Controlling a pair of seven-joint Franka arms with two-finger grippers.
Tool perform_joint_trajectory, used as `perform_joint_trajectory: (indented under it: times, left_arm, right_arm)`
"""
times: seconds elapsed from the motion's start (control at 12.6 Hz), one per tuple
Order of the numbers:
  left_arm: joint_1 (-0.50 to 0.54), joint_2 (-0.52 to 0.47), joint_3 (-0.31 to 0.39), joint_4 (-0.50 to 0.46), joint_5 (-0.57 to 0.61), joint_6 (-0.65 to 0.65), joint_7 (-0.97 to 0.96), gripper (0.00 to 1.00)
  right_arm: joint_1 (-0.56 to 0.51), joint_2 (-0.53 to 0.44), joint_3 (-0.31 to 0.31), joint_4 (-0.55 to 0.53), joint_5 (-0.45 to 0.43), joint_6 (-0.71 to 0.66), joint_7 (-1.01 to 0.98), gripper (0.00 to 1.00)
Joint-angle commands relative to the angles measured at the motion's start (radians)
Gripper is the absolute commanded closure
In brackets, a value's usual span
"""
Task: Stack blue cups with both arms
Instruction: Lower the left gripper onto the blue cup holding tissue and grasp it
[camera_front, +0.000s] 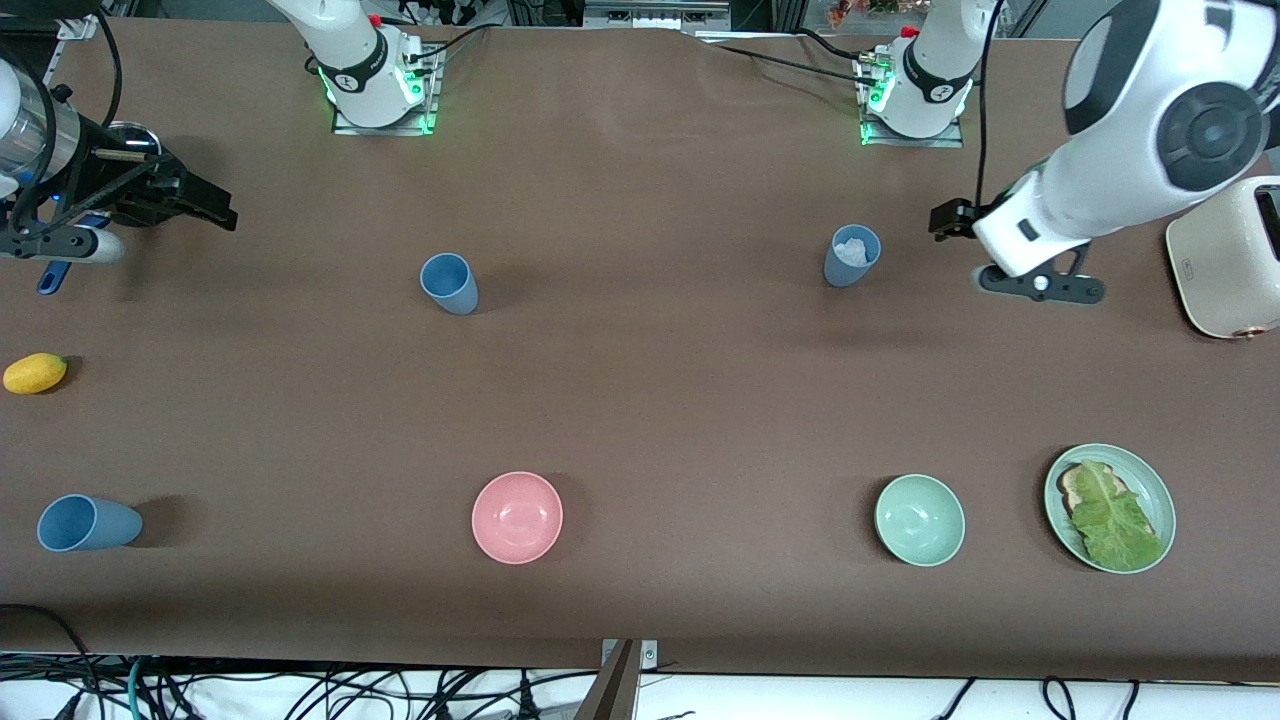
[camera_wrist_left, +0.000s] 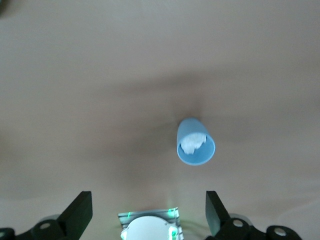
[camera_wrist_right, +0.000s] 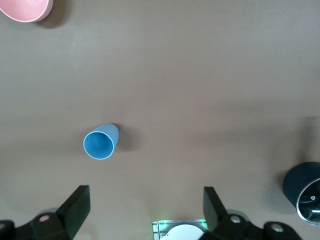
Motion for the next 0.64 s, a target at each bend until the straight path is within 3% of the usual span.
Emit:
perform_joint_trajectory:
  times: [0.0,0.56]
  left_arm:
    - [0.013,-0.021,0.006,-0.096,-0.028,0.038,0.206,0.01]
    - [0.002,-0.067,-0.040,-0.462,-0.029,0.457,0.493,0.00]
  right_arm:
    - [-0.004,0.005,0.003,0.020,-0.010,-0.020,-0.005,0.00]
    - [-0.004,0.005,0.003,0.020,-0.010,-0.020,-0.005,0.00]
